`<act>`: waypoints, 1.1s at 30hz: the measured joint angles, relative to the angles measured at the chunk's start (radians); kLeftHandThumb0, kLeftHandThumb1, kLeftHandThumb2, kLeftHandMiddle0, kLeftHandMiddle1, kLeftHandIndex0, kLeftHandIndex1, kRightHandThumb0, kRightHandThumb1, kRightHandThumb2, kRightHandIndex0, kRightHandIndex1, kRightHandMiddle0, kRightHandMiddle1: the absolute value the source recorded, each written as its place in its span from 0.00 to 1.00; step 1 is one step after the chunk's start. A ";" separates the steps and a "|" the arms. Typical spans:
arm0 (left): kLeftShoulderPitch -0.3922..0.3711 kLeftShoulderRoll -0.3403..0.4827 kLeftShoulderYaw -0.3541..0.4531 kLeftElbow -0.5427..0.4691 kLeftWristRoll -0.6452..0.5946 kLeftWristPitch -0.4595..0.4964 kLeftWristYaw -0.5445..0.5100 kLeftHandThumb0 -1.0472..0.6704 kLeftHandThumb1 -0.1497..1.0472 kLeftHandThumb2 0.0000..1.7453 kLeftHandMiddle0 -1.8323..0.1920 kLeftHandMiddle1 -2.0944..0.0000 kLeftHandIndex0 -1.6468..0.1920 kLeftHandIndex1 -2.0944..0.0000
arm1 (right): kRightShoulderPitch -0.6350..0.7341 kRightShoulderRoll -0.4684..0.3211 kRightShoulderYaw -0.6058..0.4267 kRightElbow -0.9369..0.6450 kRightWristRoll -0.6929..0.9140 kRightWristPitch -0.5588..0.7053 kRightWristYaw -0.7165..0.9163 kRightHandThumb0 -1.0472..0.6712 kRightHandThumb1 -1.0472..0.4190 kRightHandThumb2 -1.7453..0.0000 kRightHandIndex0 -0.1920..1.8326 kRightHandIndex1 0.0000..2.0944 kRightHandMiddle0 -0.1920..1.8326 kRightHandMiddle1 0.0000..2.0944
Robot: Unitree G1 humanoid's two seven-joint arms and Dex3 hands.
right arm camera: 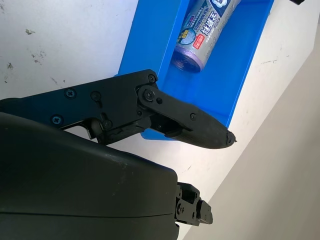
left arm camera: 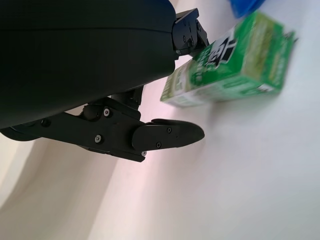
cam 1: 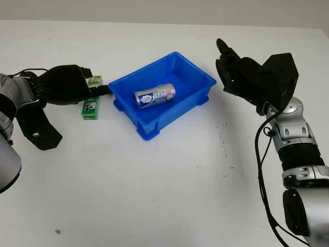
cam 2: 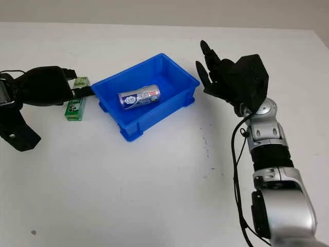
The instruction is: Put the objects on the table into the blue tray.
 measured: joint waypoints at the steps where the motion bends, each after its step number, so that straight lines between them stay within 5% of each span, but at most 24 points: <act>1: 0.000 0.000 -0.001 0.000 0.002 0.012 -0.017 0.31 1.00 0.29 0.48 0.00 0.68 0.00 | 0.000 0.000 0.000 0.002 0.000 -0.001 0.001 0.28 0.00 0.56 0.00 0.00 0.00 0.00; 5: 0.000 0.000 0.003 -0.002 -0.005 0.018 -0.041 0.32 1.00 0.29 0.37 0.00 0.55 0.00 | -0.001 0.000 -0.001 0.024 0.004 -0.012 0.013 0.29 0.00 0.56 0.00 0.00 0.00 0.00; 13: 0.001 0.007 0.020 0.000 -0.027 0.015 -0.037 0.33 1.00 0.29 0.33 0.00 0.52 0.00 | -0.009 0.000 -0.001 0.039 0.004 -0.019 0.018 0.28 0.00 0.57 0.00 0.00 0.00 0.00; 22: 0.008 0.011 0.041 0.003 -0.055 0.021 -0.067 0.30 1.00 0.33 0.35 0.00 0.57 0.00 | -0.013 0.000 -0.001 0.041 0.004 -0.017 0.022 0.29 0.00 0.57 0.00 0.00 0.00 0.00; 24: 0.025 0.011 0.089 0.005 -0.115 0.022 -0.095 0.32 1.00 0.30 0.45 0.00 0.75 0.00 | -0.016 0.000 -0.001 0.043 0.005 -0.015 0.022 0.29 0.00 0.58 0.00 0.00 0.00 0.00; 26: 0.042 0.008 0.136 0.005 -0.168 0.039 -0.128 0.35 1.00 0.27 0.50 0.00 0.80 0.00 | -0.017 0.000 -0.001 0.046 0.006 -0.015 0.023 0.30 0.00 0.58 0.00 0.00 0.00 0.00; 30: 0.049 0.002 0.177 0.004 -0.209 0.086 -0.234 0.41 1.00 0.26 0.59 0.00 0.82 0.00 | -0.022 0.000 -0.001 0.052 0.006 -0.015 0.024 0.29 0.00 0.58 0.00 0.00 0.00 0.00; 33: 0.049 0.002 0.181 0.000 -0.210 0.098 -0.255 0.40 1.00 0.26 0.54 0.00 0.75 0.00 | -0.022 0.000 -0.001 0.052 0.006 -0.015 0.024 0.29 0.00 0.58 0.00 0.00 0.00 0.00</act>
